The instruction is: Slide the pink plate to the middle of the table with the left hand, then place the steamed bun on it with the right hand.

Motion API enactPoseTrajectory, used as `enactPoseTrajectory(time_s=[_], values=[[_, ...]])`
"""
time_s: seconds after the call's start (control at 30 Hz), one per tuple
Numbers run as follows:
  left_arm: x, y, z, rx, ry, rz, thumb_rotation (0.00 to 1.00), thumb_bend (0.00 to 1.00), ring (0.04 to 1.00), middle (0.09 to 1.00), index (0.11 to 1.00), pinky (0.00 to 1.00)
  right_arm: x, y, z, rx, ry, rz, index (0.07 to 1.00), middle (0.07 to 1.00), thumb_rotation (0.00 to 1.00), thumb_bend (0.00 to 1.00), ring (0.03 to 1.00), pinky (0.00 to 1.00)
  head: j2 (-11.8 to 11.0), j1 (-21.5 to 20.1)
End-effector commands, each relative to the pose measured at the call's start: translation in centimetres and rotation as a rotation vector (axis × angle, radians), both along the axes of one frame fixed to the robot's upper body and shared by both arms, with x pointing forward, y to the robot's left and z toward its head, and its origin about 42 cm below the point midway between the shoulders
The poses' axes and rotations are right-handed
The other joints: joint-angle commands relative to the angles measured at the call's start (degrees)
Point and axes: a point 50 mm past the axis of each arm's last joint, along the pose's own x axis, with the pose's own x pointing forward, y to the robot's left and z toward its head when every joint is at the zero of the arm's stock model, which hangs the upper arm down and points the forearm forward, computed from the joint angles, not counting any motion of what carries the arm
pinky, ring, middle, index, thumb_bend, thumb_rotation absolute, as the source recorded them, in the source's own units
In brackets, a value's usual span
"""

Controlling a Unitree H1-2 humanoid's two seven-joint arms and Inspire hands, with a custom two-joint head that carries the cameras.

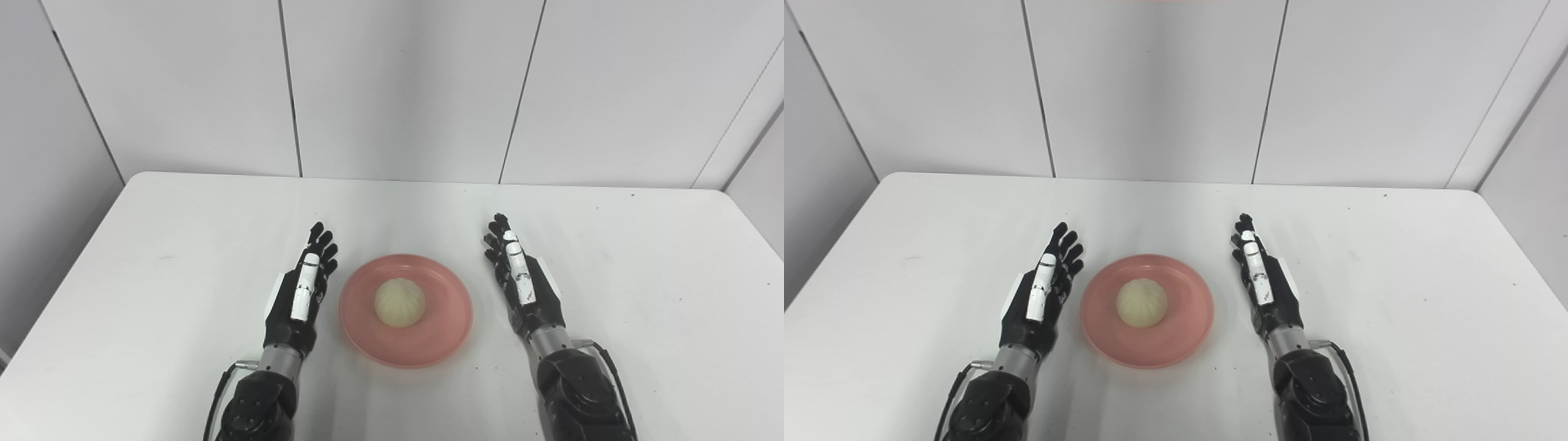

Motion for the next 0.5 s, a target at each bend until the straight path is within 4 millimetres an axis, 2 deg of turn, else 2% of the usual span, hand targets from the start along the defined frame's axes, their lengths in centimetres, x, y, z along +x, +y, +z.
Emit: enactPoseTrajectory(time_s=[0.0,0.47], values=[[-2.28,1.99,-4.87,0.019,0.171,0.028,1.0,0.37,0.976,0.991,0.998,0.98,-1.25,0.33,-2.92,0.017,0.108,-0.01,1.0,1.0,1.0,0.2,1.0,1.0,-0.1,0.0],[-1.83,1.83,-5.16,0.028,0.179,0.007,1.0,0.38,0.973,0.987,0.995,0.98,-1.1,0.52,-3.4,0.02,0.113,-0.012,1.0,1.0,1.0,0.23,1.0,1.0,-0.4,-0.3]])
